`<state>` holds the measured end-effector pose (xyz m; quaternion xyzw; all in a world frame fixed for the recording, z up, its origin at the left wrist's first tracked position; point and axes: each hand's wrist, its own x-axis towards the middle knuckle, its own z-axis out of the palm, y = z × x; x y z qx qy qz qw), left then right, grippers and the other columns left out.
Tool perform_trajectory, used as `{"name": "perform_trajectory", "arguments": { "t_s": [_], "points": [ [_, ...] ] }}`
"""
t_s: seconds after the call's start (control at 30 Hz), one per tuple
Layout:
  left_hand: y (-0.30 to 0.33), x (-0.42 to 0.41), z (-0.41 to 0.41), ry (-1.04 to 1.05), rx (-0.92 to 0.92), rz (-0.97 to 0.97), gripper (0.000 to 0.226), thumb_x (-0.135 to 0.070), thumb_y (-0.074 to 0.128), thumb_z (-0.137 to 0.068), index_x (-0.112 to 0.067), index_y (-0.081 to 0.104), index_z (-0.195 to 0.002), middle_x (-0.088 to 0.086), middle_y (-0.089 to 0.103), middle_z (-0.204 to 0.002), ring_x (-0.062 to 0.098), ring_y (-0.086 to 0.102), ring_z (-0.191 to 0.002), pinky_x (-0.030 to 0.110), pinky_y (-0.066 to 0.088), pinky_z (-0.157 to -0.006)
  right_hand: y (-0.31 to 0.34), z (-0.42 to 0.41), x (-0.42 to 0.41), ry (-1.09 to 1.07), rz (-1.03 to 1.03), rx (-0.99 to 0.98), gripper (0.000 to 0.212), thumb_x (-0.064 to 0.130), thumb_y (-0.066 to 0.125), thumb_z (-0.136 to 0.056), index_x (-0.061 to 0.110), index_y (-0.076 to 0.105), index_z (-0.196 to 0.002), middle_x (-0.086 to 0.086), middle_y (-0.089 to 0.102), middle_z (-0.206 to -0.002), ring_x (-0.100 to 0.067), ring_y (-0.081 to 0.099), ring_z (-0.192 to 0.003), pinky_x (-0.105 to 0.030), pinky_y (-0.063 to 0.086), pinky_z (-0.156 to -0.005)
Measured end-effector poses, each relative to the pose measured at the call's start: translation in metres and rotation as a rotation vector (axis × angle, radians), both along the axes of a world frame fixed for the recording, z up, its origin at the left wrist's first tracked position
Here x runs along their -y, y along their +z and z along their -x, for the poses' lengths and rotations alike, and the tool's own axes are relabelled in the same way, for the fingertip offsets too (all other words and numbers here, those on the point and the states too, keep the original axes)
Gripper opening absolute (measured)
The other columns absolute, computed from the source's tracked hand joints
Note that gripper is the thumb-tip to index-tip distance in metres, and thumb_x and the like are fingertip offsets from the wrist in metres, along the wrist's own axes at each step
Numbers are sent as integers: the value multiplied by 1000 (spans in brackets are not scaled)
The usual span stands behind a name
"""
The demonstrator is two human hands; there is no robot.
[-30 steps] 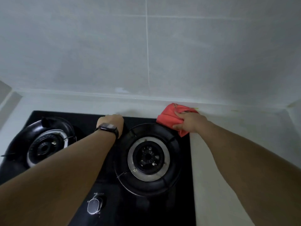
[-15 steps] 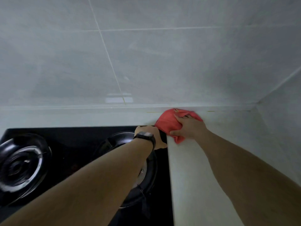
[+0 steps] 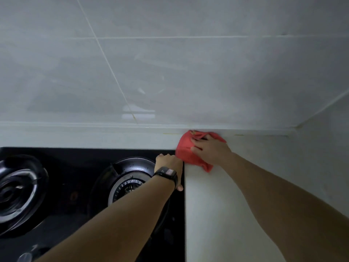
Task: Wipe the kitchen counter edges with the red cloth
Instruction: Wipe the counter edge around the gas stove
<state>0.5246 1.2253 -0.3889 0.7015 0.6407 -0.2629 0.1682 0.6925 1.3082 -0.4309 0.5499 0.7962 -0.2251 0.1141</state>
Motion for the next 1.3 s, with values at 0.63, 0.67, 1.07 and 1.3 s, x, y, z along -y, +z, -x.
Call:
{"name": "perform_trajectory", "arguments": {
  "t_s": [0.63, 0.67, 1.07, 1.3],
  "points": [
    [-1, 0, 6, -64, -13, -11, 68, -60, 84, -72, -17, 66, -121, 8, 64, -123, 26, 56, -116, 36, 40, -98, -27, -58, -10, 122, -104, -299, 75, 66, 53, -95, 26, 42, -157, 4, 42, -162, -11, 30, -151, -22, 16, -123],
    [-1, 1, 6, -63, -12, -15, 68, -60, 83, -73, -16, 66, -121, 8, 64, -123, 26, 56, -117, 35, 40, -97, -27, -78, -8, 65, -123, -307, 72, 61, 59, -95, 26, 44, -156, 3, 43, -161, -12, 32, -150, -19, 16, -121],
    [8, 0, 2, -54, -38, 12, 57, -59, 85, -72, -17, 69, -108, 4, 72, -112, 23, 68, -106, 31, 38, -75, -29, -36, 27, -145, -236, -79, 78, 66, 47, -98, 25, 29, -162, -1, 37, -164, -30, 28, -150, -46, 18, -124],
    [-3, -4, 3, -88, -48, -8, 64, -64, 85, -67, -19, 69, -109, 1, 72, -105, 24, 69, -100, 34, 44, -74, -37, 17, 48, 38, -250, -107, 75, 54, 18, -94, 20, 43, -156, -2, 48, -157, -33, 38, -146, -52, 25, -119]
  ]
}}
